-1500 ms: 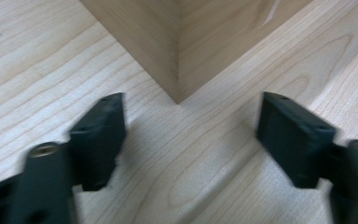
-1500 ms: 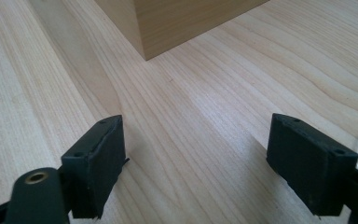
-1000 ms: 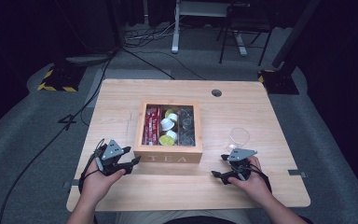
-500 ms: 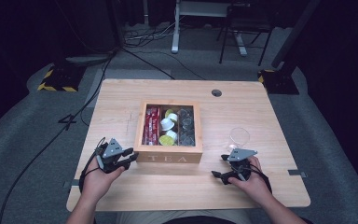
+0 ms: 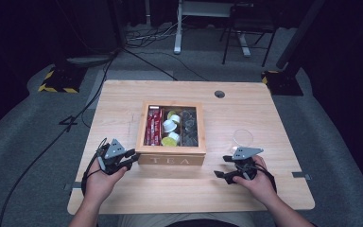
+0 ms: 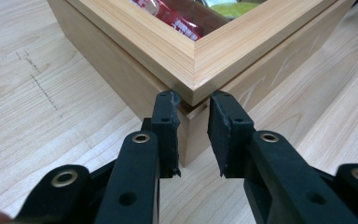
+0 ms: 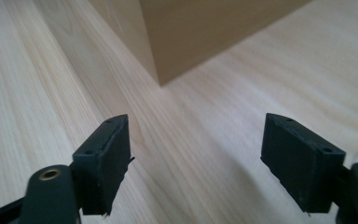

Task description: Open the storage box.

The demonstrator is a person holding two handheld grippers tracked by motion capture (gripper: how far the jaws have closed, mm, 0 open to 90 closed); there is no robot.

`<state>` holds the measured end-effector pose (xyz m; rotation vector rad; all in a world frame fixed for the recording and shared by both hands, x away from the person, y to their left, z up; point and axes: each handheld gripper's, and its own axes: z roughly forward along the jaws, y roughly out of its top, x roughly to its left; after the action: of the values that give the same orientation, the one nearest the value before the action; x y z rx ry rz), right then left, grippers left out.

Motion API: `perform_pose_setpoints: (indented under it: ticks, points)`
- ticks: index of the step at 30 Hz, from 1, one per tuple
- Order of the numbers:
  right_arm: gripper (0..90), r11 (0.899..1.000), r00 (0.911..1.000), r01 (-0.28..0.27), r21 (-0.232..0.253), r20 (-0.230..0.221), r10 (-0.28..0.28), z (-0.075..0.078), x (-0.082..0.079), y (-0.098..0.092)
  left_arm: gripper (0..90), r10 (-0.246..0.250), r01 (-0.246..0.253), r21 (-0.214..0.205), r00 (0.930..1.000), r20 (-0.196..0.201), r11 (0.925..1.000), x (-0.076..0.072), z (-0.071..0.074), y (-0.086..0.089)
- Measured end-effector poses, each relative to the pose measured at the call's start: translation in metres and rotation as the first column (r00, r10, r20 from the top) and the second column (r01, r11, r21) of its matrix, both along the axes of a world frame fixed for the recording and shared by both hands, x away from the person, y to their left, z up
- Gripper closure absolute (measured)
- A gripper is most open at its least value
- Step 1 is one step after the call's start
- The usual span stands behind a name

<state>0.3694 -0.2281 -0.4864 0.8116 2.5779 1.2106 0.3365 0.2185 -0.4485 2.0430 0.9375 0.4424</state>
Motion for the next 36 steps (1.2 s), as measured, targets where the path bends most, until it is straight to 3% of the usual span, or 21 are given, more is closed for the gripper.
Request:
perform_pose_setpoints:
  ticks: [5, 15, 19, 22, 26, 30, 33, 36]
  points:
    - [25.4, 0.999, 0.9988, -0.02, 0.042, 0.045, 0.018, 0.026, 0.006, 0.005, 72.4, 0.011, -0.011, -0.015, 0.9992, 0.039, 0.9998, -0.001, 0.01, 0.0]
    - [30.4, 0.998, 0.9927, -0.062, -0.014, 0.103, 0.063, 0.061, 0.015, 0.021, 72.0, 0.021, -0.016, -0.068, 0.9964, 0.082, 0.9976, 0.009, 0.027, 0.001]
    - [29.1, 0.997, 0.9882, -0.072, -0.018, 0.134, 0.074, 0.074, 0.019, 0.028, 72.1, 0.028, -0.02, -0.095, 0.996, 0.084, 0.9953, 0.012, 0.033, 0.003]
    - [28.1, 0.998, 0.9894, -0.061, 0.005, 0.132, 0.059, 0.083, 0.021, 0.033, 72.1, 0.027, -0.018, -0.119, 0.997, 0.073, 0.9927, 0.014, 0.034, 0.004]
    - [27.2, 0.998, 0.9778, -0.059, -0.015, 0.201, 0.061, 0.096, 0.023, 0.042, 72.4, 0.032, -0.02, -0.142, 0.9961, 0.082, 0.9896, 0.017, 0.039, 0.005]
    - [24.8, 0.998, 0.9748, -0.059, -0.023, 0.214, 0.062, 0.101, 0.024, 0.05, 72.8, 0.03, -0.018, -0.141, 0.9957, 0.087, 0.9898, 0.018, 0.042, 0.005]
    - [25.4, 0.994, 0.9575, -0.055, -0.091, 0.278, 0.078, 0.107, 0.025, 0.062, 72.7, 0.031, -0.017, -0.137, 0.9948, 0.097, 0.9904, 0.02, 0.045, 0.004]
    - [28.2, 0.992, 0.9488, -0.056, -0.11, 0.304, 0.087, 0.11, 0.028, 0.068, 72.7, 0.033, -0.019, -0.136, 0.9945, 0.1, 0.9906, 0.021, 0.047, 0.004]
